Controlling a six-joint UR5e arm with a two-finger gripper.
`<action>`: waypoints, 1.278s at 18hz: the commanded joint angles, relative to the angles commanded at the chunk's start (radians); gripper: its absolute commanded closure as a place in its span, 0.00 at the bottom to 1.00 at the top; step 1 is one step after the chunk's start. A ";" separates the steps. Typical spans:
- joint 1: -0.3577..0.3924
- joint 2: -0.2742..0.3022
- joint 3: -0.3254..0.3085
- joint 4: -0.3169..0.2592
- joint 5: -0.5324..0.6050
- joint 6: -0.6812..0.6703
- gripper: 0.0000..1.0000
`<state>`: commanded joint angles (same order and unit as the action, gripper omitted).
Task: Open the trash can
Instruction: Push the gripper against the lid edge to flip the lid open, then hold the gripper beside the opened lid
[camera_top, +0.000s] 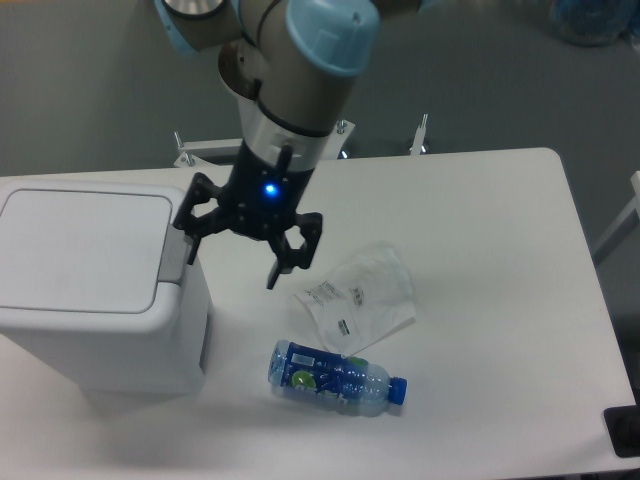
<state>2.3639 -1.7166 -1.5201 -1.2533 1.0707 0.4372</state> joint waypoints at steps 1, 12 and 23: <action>0.000 -0.001 0.000 -0.002 0.000 0.000 0.00; -0.005 -0.023 -0.003 0.006 0.002 -0.003 0.00; -0.006 -0.029 0.003 0.009 0.000 -0.003 0.00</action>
<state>2.3577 -1.7457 -1.5171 -1.2441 1.0707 0.4341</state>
